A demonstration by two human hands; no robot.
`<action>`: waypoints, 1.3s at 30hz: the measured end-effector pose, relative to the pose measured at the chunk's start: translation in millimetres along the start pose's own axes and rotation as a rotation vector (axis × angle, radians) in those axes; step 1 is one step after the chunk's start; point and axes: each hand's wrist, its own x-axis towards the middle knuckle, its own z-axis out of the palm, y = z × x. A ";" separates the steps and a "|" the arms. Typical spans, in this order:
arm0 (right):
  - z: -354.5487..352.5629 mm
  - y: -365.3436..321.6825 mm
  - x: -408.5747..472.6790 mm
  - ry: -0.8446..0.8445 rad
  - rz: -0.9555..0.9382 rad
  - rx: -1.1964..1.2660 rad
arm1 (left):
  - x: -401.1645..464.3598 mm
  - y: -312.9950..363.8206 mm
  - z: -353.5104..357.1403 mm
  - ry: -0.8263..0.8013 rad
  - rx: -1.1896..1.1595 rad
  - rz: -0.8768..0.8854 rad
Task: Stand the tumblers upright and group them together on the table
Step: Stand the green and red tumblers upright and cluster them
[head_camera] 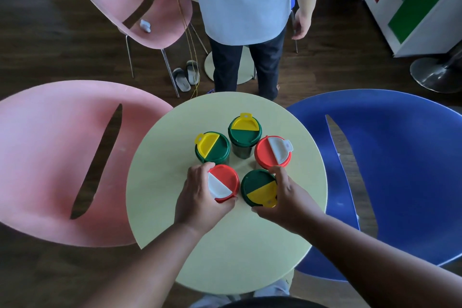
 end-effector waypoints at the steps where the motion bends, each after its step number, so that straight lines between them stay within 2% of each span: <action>1: 0.2 0.8 0.4 -0.001 -0.004 0.004 | 0.0 0.1 0.2 -0.002 0.002 0.001; 14: -0.4 4.4 2.6 -0.004 -0.014 0.037 | 8.4 -3.9 -6.5 -0.026 0.095 0.024; 19: -6.1 2.6 3.4 -0.008 -0.004 0.061 | 39.7 -14.8 -15.9 0.082 -0.104 -0.061; 24: -10.6 0.6 4.4 -0.038 -0.006 0.032 | 83.5 -21.0 -21.1 -0.172 -0.191 -0.084; 26: -11.7 0.0 4.6 -0.045 -0.011 0.028 | 89.6 -22.4 -20.7 -0.216 -0.200 -0.109; 39: -14.5 -1.7 7.7 -0.086 0.001 0.026 | 85.1 -14.6 -12.5 -0.101 -0.182 -0.188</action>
